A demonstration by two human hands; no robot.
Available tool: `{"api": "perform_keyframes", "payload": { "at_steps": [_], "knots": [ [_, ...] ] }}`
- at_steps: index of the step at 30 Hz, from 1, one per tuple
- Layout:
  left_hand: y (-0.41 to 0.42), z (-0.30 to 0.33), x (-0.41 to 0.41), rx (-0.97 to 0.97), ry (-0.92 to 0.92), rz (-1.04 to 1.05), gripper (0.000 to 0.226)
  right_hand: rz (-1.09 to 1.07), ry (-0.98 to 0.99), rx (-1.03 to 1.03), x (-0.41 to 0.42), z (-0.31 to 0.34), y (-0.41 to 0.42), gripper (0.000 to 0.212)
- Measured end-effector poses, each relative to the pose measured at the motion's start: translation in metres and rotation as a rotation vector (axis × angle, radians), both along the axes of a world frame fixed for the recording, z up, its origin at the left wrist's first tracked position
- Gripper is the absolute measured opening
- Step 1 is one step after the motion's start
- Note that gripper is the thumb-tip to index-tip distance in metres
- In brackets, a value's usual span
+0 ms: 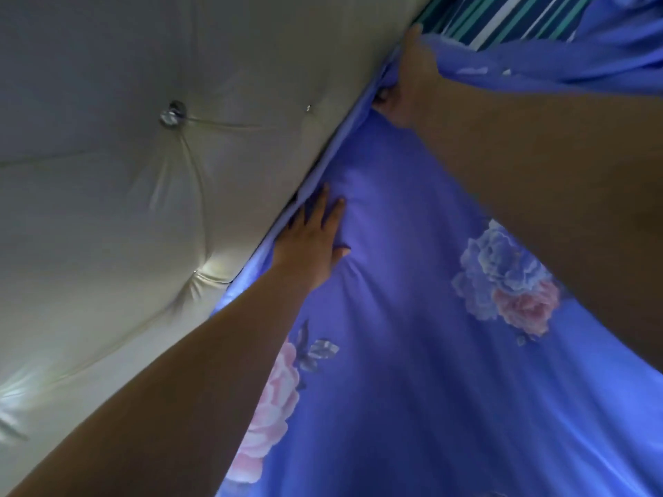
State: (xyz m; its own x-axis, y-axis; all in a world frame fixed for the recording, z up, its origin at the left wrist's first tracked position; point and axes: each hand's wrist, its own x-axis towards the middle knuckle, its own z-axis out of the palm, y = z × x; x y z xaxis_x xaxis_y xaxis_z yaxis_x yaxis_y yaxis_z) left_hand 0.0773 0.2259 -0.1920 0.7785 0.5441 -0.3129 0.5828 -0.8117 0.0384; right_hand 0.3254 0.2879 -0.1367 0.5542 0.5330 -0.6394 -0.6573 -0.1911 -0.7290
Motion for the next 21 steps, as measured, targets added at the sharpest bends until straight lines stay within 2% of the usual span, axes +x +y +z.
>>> {"api": "perform_keyframes", "payload": {
  "at_steps": [1,2,5,7,8,10,12,13,14,16,17,19,21],
  "knots": [
    [0.001,0.000,-0.001,-0.044,-0.003,0.076,0.084,-0.045,0.035,0.022,-0.003,-0.007,0.004,0.069],
    [0.001,0.001,-0.002,-0.070,-0.026,0.145,0.087,0.003,0.061,0.040,-0.006,-0.011,0.006,0.072],
    [0.003,-0.004,-0.006,-0.086,-0.212,0.330,0.093,-0.092,0.158,0.069,-0.026,-0.030,0.006,0.062],
    [0.000,-0.007,-0.007,-0.069,-0.278,0.413,0.092,-0.138,0.150,0.044,-0.041,-0.048,0.004,0.055],
    [-0.003,-0.009,-0.007,-0.043,-0.266,0.424,0.091,-0.152,0.067,0.001,-0.051,-0.050,0.003,0.053],
    [-0.011,-0.013,-0.011,0.063,-0.238,0.362,0.084,-0.293,-0.238,-0.167,-0.071,-0.048,0.001,0.048],
    [-0.016,-0.016,-0.016,0.170,-0.230,0.251,0.076,-0.360,-0.354,-0.152,-0.090,-0.044,0.001,0.043],
    [-0.016,-0.018,-0.020,0.214,-0.232,0.204,0.073,-0.296,-0.325,-0.061,-0.098,-0.039,0.003,0.045],
    [-0.015,-0.020,-0.025,0.232,-0.235,0.177,0.071,-0.211,-0.214,0.002,-0.100,-0.035,0.004,0.053],
    [-0.011,-0.021,-0.034,0.155,-0.254,0.259,0.073,-0.164,0.163,0.149,-0.086,-0.039,0.010,0.069],
    [-0.010,-0.022,-0.038,0.091,-0.244,0.354,0.077,-0.102,0.283,0.202,-0.076,-0.040,0.007,0.070],
    [-0.008,-0.020,-0.041,0.003,-0.197,0.568,0.083,-0.050,0.352,0.201,-0.067,-0.037,0.001,0.076],
    [-0.009,-0.018,-0.043,-0.037,-0.156,0.724,0.074,-0.041,0.290,0.203,-0.084,-0.034,-0.011,0.079]
  ]
}}
